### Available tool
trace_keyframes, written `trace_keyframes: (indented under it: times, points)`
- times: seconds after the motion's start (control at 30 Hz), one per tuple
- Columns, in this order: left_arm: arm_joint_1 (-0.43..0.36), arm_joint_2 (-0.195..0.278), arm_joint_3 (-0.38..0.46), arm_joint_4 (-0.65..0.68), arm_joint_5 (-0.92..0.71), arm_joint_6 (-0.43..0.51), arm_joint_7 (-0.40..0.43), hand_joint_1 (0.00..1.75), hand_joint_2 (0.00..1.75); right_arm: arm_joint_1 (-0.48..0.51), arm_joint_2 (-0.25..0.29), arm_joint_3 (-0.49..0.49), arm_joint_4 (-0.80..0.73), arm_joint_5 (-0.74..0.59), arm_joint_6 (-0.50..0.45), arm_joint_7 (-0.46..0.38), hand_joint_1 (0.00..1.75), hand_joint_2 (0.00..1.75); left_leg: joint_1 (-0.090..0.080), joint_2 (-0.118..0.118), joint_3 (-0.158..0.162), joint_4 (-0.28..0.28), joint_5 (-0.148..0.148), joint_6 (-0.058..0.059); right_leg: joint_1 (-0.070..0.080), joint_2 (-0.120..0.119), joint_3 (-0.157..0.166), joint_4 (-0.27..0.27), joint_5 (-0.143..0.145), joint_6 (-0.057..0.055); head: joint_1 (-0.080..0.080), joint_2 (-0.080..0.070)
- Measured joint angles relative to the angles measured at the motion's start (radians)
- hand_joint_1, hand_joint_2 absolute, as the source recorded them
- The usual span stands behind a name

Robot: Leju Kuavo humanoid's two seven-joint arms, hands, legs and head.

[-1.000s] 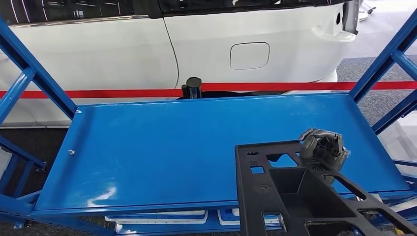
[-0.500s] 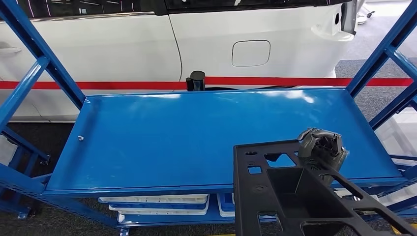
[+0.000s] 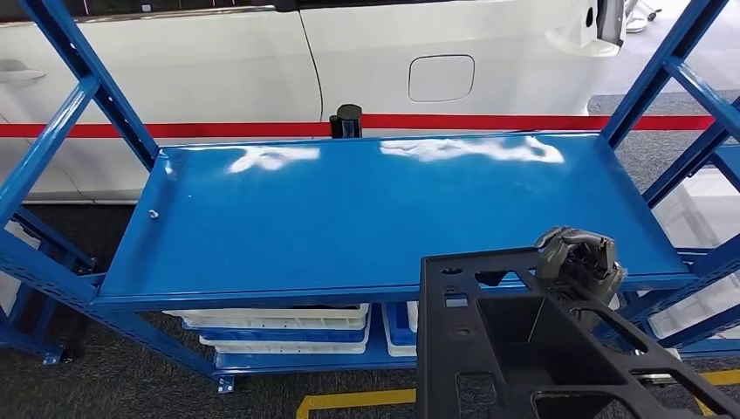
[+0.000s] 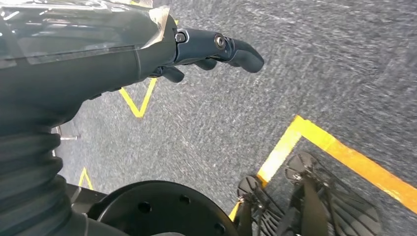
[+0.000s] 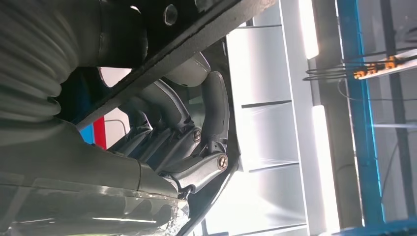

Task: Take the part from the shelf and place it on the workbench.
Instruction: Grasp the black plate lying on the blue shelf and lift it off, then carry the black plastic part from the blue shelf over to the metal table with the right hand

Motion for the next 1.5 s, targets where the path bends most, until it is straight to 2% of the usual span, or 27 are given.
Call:
trace_keyframes:
  times: [0.03,0.1,0.17,0.2,0.27,0.37,0.43,0.5,0.53,0.6,0.67,0.7,0.73,0.8,0.87,0.9,0.93,1.0,1.03,1.1,1.17,1.2,1.27,1.33,1.4,1.43,1.5]
  points:
    - [0.0,0.0,0.0,0.0,-0.001,0.005,0.005,0.0,1.75,-0.001,0.0,0.001,0.0,0.0,0.0,0.0,1.75,1.75,0.002,-0.002,-0.006,0.01,-0.014,-0.006,-0.003,-0.001,-0.007,-0.001,0.007,-0.012,-0.001,0.0]
    - [0.0,-0.002,0.0,0.0,-0.005,0.011,0.012,0.0,1.75,-0.003,0.001,0.003,0.0,-0.001,0.001,0.002,1.75,1.75,0.007,-0.006,-0.035,0.086,-0.092,-0.018,-0.009,-0.004,-0.022,-0.002,0.027,-0.034,-0.005,0.0]
    - [0.0,-0.003,0.0,0.0,-0.012,0.013,0.018,0.0,1.75,-0.005,0.001,0.008,0.001,-0.001,0.002,0.005,1.75,1.75,0.012,-0.008,-0.073,0.215,-0.178,-0.028,-0.008,-0.006,-0.044,-0.001,0.048,-0.042,-0.009,0.0]
    - [0.0,-0.003,-0.001,0.0,-0.015,0.014,0.022,0.0,1.75,-0.006,0.001,0.01,0.002,-0.001,0.003,0.006,1.75,1.75,0.015,-0.008,-0.08,0.262,-0.194,-0.032,-0.007,-0.006,-0.058,0.0,0.058,-0.041,-0.01,0.0]
    - [0.0,-0.003,-0.005,0.0,-0.026,0.014,0.032,0.0,1.75,-0.01,0.001,0.013,0.005,-0.002,0.004,0.009,1.75,1.75,0.019,-0.008,-0.045,0.255,-0.167,-0.035,-0.008,-0.006,-0.081,0.001,0.077,-0.035,-0.01,0.0]
    - [-0.003,-0.003,-0.019,0.0,-0.046,0.01,0.049,0.0,1.75,-0.024,0.001,0.017,0.011,-0.005,0.01,0.012,1.75,1.75,0.023,-0.011,0.099,0.055,-0.117,-0.029,-0.007,-0.006,-0.106,0.005,0.1,-0.018,-0.009,0.0]
    - [-0.004,-0.003,-0.026,0.0,-0.051,0.002,0.055,0.0,1.75,-0.037,0.0,0.021,0.016,-0.009,0.017,0.014,1.75,1.75,0.017,-0.016,0.138,-0.015,-0.12,-0.018,-0.005,-0.007,-0.113,0.005,0.115,-0.002,-0.007,0.0]
    - [-0.005,-0.004,-0.028,0.0,-0.041,-0.01,0.054,0.0,1.75,-0.048,0.0,0.026,0.023,-0.016,0.026,0.016,1.75,1.75,0.011,-0.015,0.126,-0.021,-0.106,0.002,-0.007,-0.007,-0.119,0.004,0.128,0.014,-0.005,0.0]
    - [-0.005,-0.004,-0.028,0.0,-0.033,-0.019,0.052,0.0,1.75,-0.052,-0.001,0.028,0.026,-0.02,0.03,0.016,1.75,1.75,0.01,-0.013,0.116,-0.023,-0.095,0.013,-0.008,-0.007,-0.127,0.012,0.119,0.016,-0.005,0.0]
    - [-0.005,-0.006,-0.026,0.0,-0.012,-0.036,0.039,0.0,1.75,-0.059,-0.004,0.03,0.034,-0.026,0.037,0.018,1.75,1.75,0.01,-0.007,0.089,-0.028,-0.07,0.032,-0.009,-0.006,-0.159,0.086,0.051,0.006,0.0,0.0]
    - [-0.006,-0.006,-0.018,0.0,0.018,-0.052,0.015,0.0,1.75,-0.064,-0.008,0.033,0.041,-0.032,0.043,0.02,1.75,1.75,0.007,-0.005,0.057,-0.027,-0.044,0.04,-0.008,-0.005,-0.196,0.222,-0.038,-0.003,0.004,0.0]
    - [-0.007,-0.006,-0.011,0.0,0.034,-0.059,0.001,0.0,1.75,-0.065,-0.01,0.034,0.044,-0.034,0.045,0.021,1.75,1.75,0.005,-0.004,0.04,-0.026,-0.029,0.04,-0.007,-0.004,-0.201,0.275,-0.057,0.001,0.004,0.0]
    - [-0.007,-0.006,-0.004,0.0,0.049,-0.064,-0.012,0.0,1.75,-0.065,-0.012,0.035,0.047,-0.036,0.047,0.022,1.75,1.75,0.003,-0.004,0.024,-0.025,-0.016,0.04,-0.007,-0.004,-0.189,0.297,-0.054,0.011,0.004,0.0]
    - [-0.008,-0.007,0.01,0.0,0.064,-0.069,-0.025,0.0,1.75,-0.068,-0.013,0.037,0.052,-0.037,0.051,0.024,1.75,1.75,0.001,-0.003,-0.005,-0.024,0.009,0.036,-0.006,-0.004,-0.108,0.22,-0.015,0.027,0.005,0.0]
    - [-0.009,-0.008,0.015,0.0,0.061,-0.071,-0.024,0.0,1.75,-0.074,-0.013,0.039,0.053,-0.037,0.054,0.026,1.75,1.75,-0.003,-0.004,-0.023,-0.022,0.03,0.028,0.0,-0.004,0.007,0.061,-0.009,0.019,0.005,0.0]
    - [-0.01,-0.008,0.016,0.001,0.054,-0.072,-0.021,0.0,1.75,-0.078,-0.013,0.04,0.054,-0.037,0.056,0.028,1.75,1.75,-0.004,-0.004,-0.026,-0.022,0.039,0.024,0.004,-0.003,0.041,0.006,-0.018,0.011,0.004,0.0]
    - [-0.01,-0.008,0.016,0.001,0.045,-0.074,-0.015,0.0,1.75,-0.081,-0.013,0.041,0.055,-0.038,0.059,0.03,1.75,1.75,-0.005,-0.004,-0.029,-0.023,0.049,0.018,0.009,-0.003,0.06,-0.029,-0.026,0.003,0.004,0.0]
    - [-0.01,-0.007,0.012,0.001,0.016,-0.084,0.006,0.0,1.75,-0.084,-0.013,0.042,0.059,-0.038,0.065,0.034,1.75,1.75,-0.003,-0.004,-0.033,-0.026,0.064,0.007,0.006,-0.003,0.051,-0.036,-0.018,-0.01,0.003,0.0]
    - [-0.01,-0.005,0.008,0.0,-0.004,-0.093,0.019,0.0,1.75,-0.087,-0.012,0.042,0.062,-0.039,0.068,0.036,1.75,1.75,0.0,-0.007,-0.039,-0.017,0.051,0.001,0.002,-0.004,0.042,-0.035,-0.008,-0.019,0.003,0.0]
    - [-0.008,0.002,-0.01,0.0,-0.047,-0.114,0.047,0.0,1.75,-0.094,-0.01,0.043,0.069,-0.04,0.072,0.038,1.75,1.75,0.004,-0.013,-0.066,0.061,-0.037,-0.012,-0.008,-0.008,0.018,-0.037,0.018,-0.037,-0.002,0.0]
    - [-0.007,0.01,-0.034,-0.002,-0.086,-0.133,0.07,0.0,1.75,-0.098,-0.007,0.044,0.075,-0.041,0.074,0.039,1.75,1.75,0.007,-0.015,-0.096,0.2,-0.136,-0.025,-0.007,-0.011,-0.011,-0.035,0.045,-0.043,-0.007,0.0]
    - [-0.007,0.014,-0.045,-0.002,-0.1,-0.141,0.079,0.0,1.75,-0.099,-0.007,0.044,0.078,-0.041,0.074,0.039,1.75,1.75,0.009,-0.015,-0.101,0.252,-0.152,-0.03,-0.007,-0.012,-0.026,-0.033,0.058,-0.04,-0.007,0.0]
    - [-0.005,0.022,-0.066,-0.003,-0.12,-0.152,0.091,0.0,1.75,-0.099,-0.007,0.044,0.084,-0.042,0.074,0.039,1.75,1.75,0.015,-0.015,-0.059,0.248,-0.121,-0.037,-0.01,-0.013,-0.056,-0.024,0.077,-0.031,-0.008,0.0]
    - [-0.004,0.025,-0.08,-0.003,-0.126,-0.157,0.095,0.0,1.75,-0.101,-0.007,0.044,0.087,-0.042,0.074,0.039,1.75,1.75,0.021,-0.017,0.043,0.116,-0.092,-0.043,-0.014,-0.013,-0.083,-0.009,0.087,-0.019,-0.008,0.0]
    - [-0.004,0.026,-0.094,-0.004,-0.135,-0.165,0.096,0.0,1.75,-0.105,-0.007,0.044,0.088,-0.041,0.074,0.039,1.75,1.75,0.019,-0.024,0.107,0.011,-0.098,-0.041,-0.012,-0.014,-0.102,0.004,0.098,-0.005,-0.008,0.0]
    - [-0.004,0.027,-0.1,-0.004,-0.14,-0.172,0.095,0.0,1.75,-0.105,-0.006,0.045,0.089,-0.041,0.074,0.039,1.75,1.75,0.014,-0.027,0.111,-0.005,-0.103,-0.035,-0.011,-0.014,-0.109,0.004,0.105,0.004,-0.008,0.0]
    - [-0.002,0.028,-0.111,-0.004,-0.145,-0.184,0.09,0.0,1.75,-0.105,-0.006,0.045,0.091,-0.04,0.074,0.039,1.75,1.75,0.01,-0.024,0.097,-0.013,-0.088,-0.009,-0.013,-0.015,-0.119,0.003,0.118,0.021,-0.008,0.0]
